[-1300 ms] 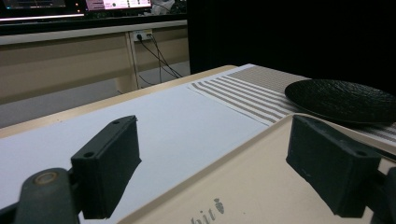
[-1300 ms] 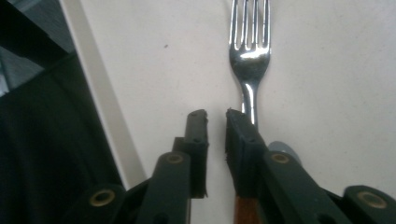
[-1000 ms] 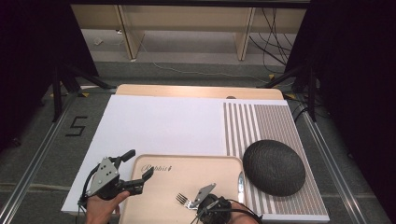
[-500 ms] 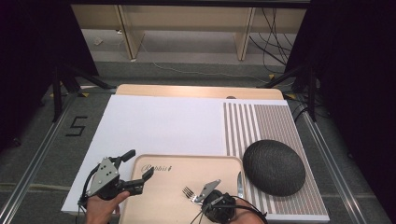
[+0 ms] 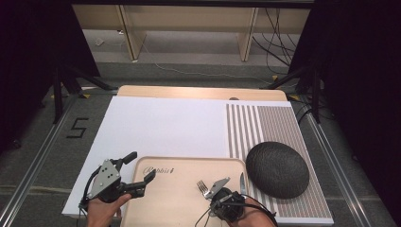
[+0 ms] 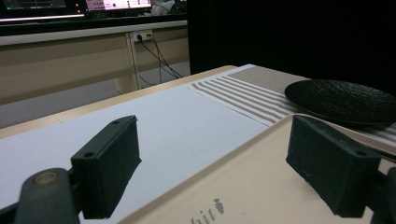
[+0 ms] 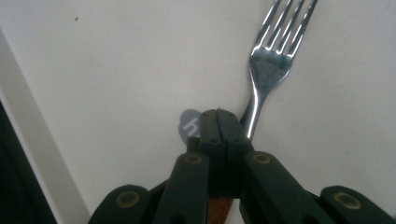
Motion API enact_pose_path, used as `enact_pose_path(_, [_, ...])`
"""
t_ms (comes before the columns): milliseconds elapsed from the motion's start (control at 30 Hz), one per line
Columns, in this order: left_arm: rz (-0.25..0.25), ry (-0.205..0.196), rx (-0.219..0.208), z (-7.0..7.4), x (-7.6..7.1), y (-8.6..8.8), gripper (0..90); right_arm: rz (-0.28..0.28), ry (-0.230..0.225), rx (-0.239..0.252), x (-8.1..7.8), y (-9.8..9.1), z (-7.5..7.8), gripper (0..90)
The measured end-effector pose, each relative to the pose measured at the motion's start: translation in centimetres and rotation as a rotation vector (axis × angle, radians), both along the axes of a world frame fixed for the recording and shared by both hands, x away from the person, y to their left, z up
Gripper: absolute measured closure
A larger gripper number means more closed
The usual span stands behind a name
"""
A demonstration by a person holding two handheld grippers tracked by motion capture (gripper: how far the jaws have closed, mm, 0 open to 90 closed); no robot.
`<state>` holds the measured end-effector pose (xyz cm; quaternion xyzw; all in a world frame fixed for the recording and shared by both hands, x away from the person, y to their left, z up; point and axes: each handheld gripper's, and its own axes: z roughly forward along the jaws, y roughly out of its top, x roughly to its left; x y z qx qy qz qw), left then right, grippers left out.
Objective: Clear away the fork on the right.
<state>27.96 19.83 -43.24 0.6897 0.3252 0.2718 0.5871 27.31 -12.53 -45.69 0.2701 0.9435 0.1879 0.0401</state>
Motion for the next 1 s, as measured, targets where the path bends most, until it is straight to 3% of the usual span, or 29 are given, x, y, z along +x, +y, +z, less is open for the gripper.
enact_pose_path(433, [-0.001,0.0,-0.001,0.0,0.0,0.0,16.3,-0.019,0.006,-0.027,0.2,-1.5,0.0,90.0])
enact_pose_path(633, [-0.003,-0.001,0.002,0.0,-0.1,0.0,16.3,-0.036,0.035,-0.035,0.1,-2.3,-0.1,90.0])
enact_pose_path(1000, [-0.002,-0.001,0.001,0.0,-0.1,0.0,16.2,-0.046,0.03,-0.041,0.2,-3.6,0.0,90.0])
